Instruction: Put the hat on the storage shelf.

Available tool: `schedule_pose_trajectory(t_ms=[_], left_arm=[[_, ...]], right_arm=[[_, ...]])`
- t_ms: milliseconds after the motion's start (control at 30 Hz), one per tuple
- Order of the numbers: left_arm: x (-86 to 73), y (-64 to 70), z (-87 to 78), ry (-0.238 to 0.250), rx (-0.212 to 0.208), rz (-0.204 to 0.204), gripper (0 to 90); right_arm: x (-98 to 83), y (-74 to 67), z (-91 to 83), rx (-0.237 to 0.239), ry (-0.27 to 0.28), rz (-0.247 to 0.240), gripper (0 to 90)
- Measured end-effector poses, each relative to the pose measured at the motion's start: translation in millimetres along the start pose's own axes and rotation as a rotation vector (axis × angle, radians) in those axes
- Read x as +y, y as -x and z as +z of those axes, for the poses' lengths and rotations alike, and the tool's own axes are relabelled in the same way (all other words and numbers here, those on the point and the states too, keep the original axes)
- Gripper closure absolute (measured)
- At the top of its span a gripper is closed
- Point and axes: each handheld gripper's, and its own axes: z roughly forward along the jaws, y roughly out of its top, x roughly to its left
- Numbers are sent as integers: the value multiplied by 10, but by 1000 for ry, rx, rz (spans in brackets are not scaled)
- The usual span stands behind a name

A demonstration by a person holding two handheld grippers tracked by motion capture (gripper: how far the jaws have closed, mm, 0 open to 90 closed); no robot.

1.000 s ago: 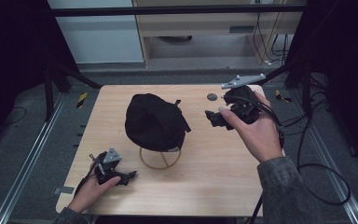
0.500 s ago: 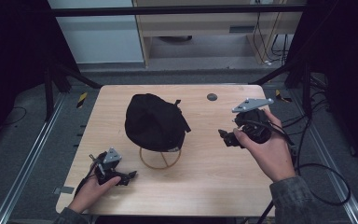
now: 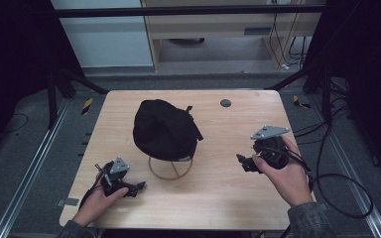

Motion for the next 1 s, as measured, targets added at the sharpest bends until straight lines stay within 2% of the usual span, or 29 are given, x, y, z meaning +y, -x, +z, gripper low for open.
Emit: schedule_pose_trajectory(t_ms=[167,233,467,533,767,1000], left_arm=[[0,1,3,2,1,1,0],[0,0,2,2,-1,1,0],[0,1,2,1,0,1,0],[1,0,2,1,-1,1,0],[0,-1,2,1,-1,1,0],[4,-4,7,4,-3,1,0]], right_arm=[[-140,31,184,5,-18,7,149],[-188,24,252,14,-12,15,149],[-337,-42,559,36,-58,17,145],[-362,-56,651,40,-71,10,146],[-420,-56,944,62,-87,31,150],[-438,3,1211,83,-86,85,152]])
